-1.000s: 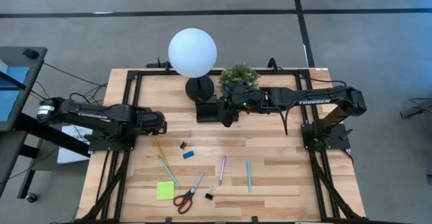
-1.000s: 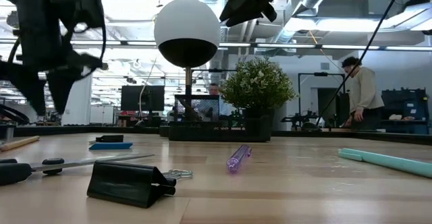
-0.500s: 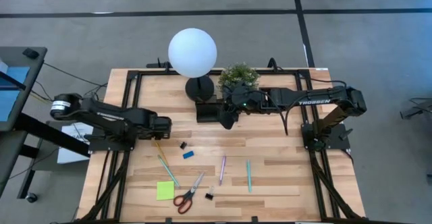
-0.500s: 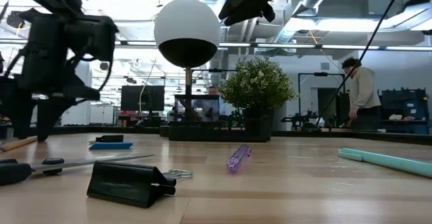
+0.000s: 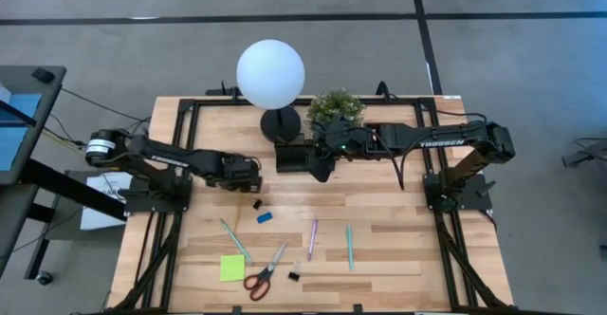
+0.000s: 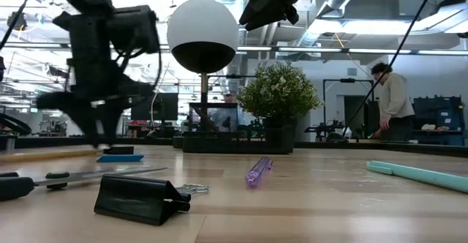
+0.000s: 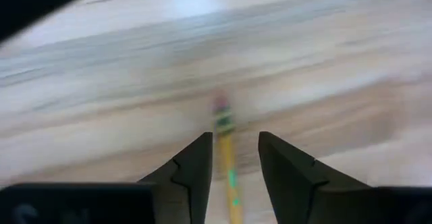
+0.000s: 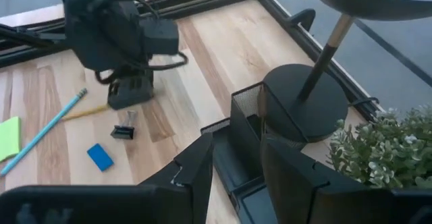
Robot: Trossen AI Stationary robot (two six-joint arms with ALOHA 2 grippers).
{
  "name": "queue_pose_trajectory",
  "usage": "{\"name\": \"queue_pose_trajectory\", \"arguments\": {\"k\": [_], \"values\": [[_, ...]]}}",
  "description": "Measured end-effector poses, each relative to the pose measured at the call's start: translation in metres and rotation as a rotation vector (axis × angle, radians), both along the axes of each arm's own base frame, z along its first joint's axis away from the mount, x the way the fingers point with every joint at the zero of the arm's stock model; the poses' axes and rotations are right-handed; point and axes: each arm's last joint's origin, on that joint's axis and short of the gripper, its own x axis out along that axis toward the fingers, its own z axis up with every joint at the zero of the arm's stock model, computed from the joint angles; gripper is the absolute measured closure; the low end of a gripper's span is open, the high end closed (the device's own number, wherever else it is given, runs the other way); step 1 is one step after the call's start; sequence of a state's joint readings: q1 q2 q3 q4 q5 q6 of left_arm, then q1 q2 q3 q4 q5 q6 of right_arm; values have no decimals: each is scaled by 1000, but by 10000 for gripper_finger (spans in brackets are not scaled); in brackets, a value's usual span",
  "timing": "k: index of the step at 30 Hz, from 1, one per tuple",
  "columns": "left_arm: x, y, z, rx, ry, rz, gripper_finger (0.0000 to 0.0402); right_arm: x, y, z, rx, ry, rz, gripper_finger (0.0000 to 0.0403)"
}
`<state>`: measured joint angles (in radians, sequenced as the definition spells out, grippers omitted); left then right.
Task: Pick and place office supplies into organizer
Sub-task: Adjust the yellow pencil, then put the blue pen into the black desk organizer
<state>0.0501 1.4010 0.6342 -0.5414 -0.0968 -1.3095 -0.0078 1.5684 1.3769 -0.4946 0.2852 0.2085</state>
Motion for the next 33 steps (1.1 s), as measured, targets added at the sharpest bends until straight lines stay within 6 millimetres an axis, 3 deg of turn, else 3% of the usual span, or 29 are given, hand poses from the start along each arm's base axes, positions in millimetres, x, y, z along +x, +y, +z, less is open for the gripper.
{"name": "queue_pose_trajectory", "arguments": {"k": [3,5,13,19,25,33], "values": [[21,1,6,47,-253,-20,293,0,0,0,0,0,0,285],[27,2,11,67,-329,-34,294,0,0,0,0,1,0,285],[35,-9,20,68,-363,-189,294,0,5,0,-1,4,14,285],[42,-33,51,9,-431,-300,294,0,5,0,33,-14,-17,285],[30,-66,82,-68,-365,-344,294,-3,2,5,99,-51,-78,285],[32,-100,85,-17,-435,-406,294,-21,12,-10,252,175,-40,285]]}}
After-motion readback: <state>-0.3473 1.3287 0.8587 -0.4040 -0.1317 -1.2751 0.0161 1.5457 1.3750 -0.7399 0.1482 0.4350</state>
